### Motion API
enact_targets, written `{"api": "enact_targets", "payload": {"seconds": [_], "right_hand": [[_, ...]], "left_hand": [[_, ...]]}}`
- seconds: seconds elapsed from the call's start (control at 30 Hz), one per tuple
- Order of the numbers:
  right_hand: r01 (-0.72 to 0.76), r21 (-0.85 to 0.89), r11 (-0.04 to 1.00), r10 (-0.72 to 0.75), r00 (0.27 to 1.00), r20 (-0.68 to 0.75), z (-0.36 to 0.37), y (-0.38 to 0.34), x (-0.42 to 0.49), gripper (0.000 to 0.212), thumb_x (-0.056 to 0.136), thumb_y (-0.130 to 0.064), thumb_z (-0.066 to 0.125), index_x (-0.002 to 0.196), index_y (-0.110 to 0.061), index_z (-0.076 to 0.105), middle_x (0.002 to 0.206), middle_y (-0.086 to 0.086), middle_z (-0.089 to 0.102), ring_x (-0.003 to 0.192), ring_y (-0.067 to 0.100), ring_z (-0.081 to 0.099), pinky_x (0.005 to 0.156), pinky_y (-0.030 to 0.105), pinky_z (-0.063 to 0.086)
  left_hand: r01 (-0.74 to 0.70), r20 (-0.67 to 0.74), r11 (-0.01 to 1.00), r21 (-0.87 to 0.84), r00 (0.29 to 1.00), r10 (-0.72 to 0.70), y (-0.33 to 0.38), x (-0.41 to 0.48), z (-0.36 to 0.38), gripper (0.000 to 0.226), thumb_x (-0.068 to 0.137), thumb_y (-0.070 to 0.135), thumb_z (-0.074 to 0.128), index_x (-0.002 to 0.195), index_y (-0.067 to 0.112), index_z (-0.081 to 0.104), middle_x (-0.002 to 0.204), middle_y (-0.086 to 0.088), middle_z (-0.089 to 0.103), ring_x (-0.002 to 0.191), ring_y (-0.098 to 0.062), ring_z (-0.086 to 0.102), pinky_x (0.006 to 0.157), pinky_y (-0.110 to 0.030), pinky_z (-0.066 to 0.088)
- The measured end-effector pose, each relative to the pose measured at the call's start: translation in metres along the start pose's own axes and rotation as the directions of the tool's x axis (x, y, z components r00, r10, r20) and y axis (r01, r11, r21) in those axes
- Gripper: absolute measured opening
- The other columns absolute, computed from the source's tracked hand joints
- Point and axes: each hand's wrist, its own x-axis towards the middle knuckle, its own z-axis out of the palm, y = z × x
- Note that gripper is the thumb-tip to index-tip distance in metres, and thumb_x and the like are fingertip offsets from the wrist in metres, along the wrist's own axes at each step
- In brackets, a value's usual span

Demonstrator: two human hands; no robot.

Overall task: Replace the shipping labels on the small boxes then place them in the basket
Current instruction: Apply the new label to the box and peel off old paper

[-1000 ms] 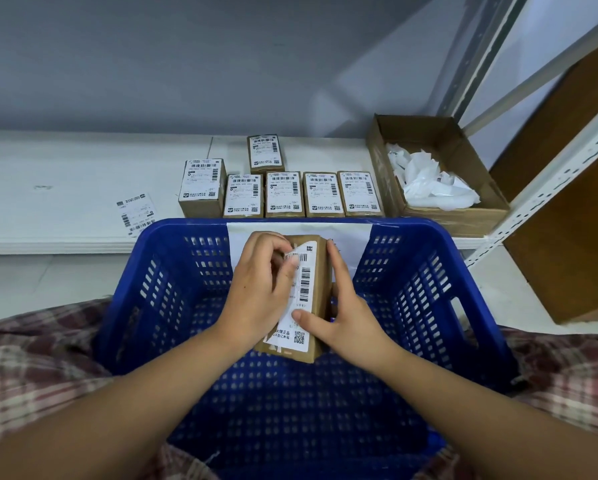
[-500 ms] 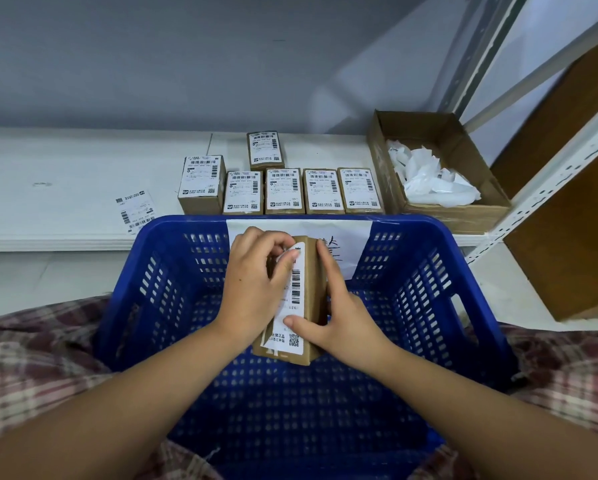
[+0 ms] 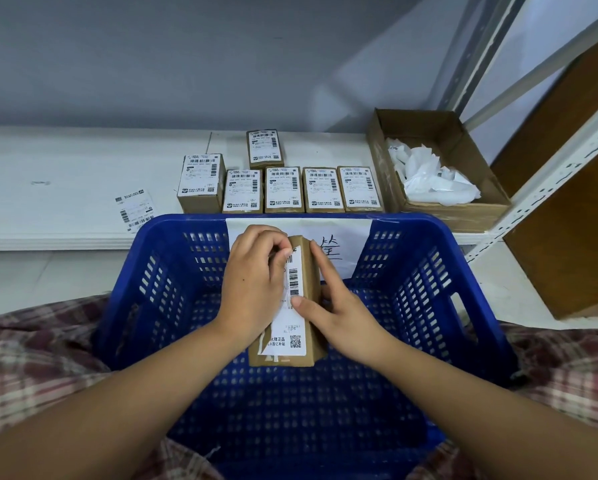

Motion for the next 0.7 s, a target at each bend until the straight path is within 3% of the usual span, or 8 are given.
{"api": "enact_targets", "payload": {"seconds": [0.3, 0.5, 0.7], "right_hand": [[-0.020, 0.055, 0.998, 0.019, 1.000, 0.017, -0.005, -0.001, 0.002, 0.076, 0.081, -0.057, 0.060, 0.134, -0.075, 0.007, 0.131, -0.005, 0.060, 0.110, 0.011, 0.065, 0.098, 0.041, 0.052], [-0.030, 0.097, 0.995, 0.025, 0.999, 0.045, -0.009, -0.006, 0.001, 0.072, 0.095, -0.034, 0.059, 0.136, -0.066, 0.009, 0.130, -0.004, 0.061, 0.111, 0.010, 0.064, 0.098, 0.038, 0.052], [-0.084, 0.154, 0.985, 0.075, 0.995, 0.064, -0.011, -0.009, 0.000, 0.079, 0.095, -0.028, 0.062, 0.140, -0.065, 0.008, 0.118, -0.001, 0.066, 0.105, 0.015, 0.067, 0.097, 0.041, 0.053]], "left_hand": [[-0.049, 0.020, 0.999, 0.008, 0.999, 0.049, -0.007, -0.001, 0.004, 0.024, 0.092, 0.027, 0.040, 0.085, 0.011, 0.056, 0.093, 0.009, 0.048, 0.087, -0.015, 0.051, 0.076, -0.026, 0.041], [-0.065, 0.022, 0.998, -0.002, 0.998, 0.065, -0.008, -0.002, 0.004, 0.022, 0.091, 0.025, 0.039, 0.085, 0.010, 0.055, 0.093, 0.008, 0.050, 0.089, -0.010, 0.047, 0.076, -0.014, 0.035], [-0.108, -0.026, 0.994, 0.006, 0.994, 0.108, -0.006, -0.003, 0.003, 0.017, 0.091, 0.017, 0.041, 0.085, 0.008, 0.054, 0.100, 0.007, 0.043, 0.090, 0.002, 0.042, 0.077, -0.003, 0.035]]}}
